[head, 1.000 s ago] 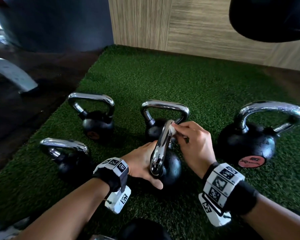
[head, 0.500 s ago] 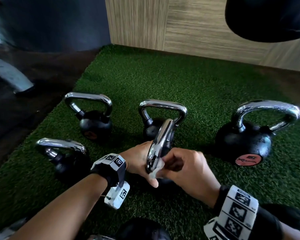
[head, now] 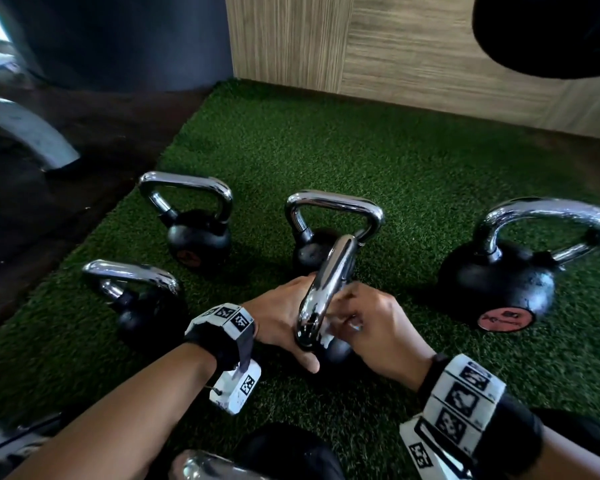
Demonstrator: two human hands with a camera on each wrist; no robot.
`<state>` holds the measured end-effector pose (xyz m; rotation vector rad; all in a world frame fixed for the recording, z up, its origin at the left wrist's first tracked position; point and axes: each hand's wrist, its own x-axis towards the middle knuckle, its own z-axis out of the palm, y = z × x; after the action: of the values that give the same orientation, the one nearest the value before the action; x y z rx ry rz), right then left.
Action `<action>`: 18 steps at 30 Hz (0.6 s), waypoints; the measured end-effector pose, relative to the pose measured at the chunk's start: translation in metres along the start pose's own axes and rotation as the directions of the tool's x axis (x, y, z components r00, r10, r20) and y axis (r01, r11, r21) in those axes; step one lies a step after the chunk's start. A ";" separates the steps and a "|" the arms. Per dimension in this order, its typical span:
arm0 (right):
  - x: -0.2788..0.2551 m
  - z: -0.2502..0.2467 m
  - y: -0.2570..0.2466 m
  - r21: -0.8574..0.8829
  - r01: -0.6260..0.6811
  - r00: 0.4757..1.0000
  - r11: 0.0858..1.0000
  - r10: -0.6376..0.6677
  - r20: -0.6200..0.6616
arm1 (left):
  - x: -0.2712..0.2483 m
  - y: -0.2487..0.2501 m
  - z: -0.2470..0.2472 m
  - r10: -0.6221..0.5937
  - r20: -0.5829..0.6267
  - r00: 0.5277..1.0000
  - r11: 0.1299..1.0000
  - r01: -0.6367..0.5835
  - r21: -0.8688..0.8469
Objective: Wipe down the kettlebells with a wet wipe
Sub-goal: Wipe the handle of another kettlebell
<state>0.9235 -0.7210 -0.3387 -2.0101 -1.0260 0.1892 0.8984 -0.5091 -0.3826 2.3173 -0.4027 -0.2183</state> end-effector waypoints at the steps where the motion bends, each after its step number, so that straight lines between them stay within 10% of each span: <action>1: 0.004 0.002 0.001 0.023 -0.030 0.999 0.999 0.029 0.043 | -0.002 0.001 -0.001 0.007 -0.011 1.000 0.999 -0.008 -0.051; 13: 0.017 0.001 0.004 0.209 -0.139 0.948 0.968 0.069 0.310 | -0.004 -0.006 0.002 -0.015 -0.026 1.000 1.000 0.015 -0.004; 18: 0.011 -0.001 0.008 0.582 -0.339 0.913 0.739 0.109 0.394 | -0.005 -0.006 0.003 0.010 -0.034 0.999 0.999 -0.009 0.031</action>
<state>0.9360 -0.7167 -0.3417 -1.4698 -0.7564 0.9263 0.8941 -0.5055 -0.3892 2.3454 -0.4032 -0.1690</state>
